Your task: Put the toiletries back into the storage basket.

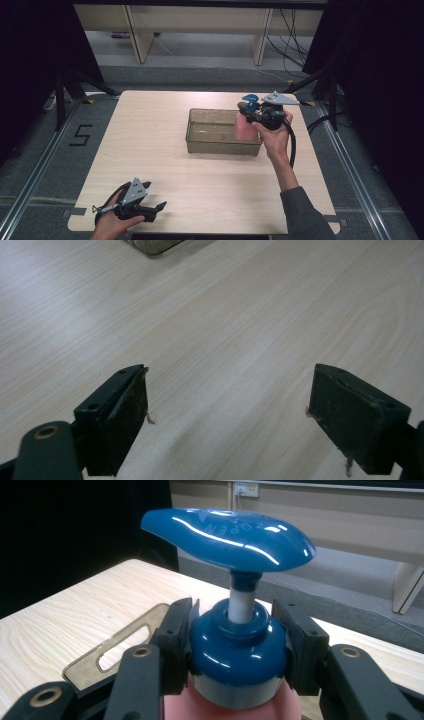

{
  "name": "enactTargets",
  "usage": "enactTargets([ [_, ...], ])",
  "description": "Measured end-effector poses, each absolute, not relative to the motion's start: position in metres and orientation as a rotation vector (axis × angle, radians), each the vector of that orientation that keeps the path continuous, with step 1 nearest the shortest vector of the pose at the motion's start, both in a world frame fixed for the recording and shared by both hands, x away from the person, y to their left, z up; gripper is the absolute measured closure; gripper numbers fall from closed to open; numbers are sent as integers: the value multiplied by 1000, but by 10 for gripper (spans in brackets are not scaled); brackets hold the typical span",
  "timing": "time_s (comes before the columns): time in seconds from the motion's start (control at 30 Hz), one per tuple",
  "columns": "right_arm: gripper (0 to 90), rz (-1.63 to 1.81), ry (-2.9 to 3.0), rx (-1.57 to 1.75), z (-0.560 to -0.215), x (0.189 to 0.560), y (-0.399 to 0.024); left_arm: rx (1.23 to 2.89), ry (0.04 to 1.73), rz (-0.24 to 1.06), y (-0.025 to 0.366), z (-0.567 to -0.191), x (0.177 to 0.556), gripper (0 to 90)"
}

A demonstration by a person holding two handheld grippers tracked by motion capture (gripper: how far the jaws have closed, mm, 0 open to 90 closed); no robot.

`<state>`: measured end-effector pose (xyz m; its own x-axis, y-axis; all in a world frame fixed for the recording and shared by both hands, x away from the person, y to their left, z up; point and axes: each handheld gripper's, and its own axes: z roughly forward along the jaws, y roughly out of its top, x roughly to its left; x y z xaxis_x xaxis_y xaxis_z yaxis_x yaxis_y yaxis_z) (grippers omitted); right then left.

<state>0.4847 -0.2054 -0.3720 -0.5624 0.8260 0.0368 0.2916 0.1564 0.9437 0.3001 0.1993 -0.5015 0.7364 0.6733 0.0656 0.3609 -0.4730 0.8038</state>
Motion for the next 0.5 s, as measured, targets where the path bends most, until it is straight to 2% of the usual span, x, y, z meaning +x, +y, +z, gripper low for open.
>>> enactTargets([
  [0.5,536,1396,1929,1097,-382,495,-209,2128,777,485,200,-501,300,155],
])
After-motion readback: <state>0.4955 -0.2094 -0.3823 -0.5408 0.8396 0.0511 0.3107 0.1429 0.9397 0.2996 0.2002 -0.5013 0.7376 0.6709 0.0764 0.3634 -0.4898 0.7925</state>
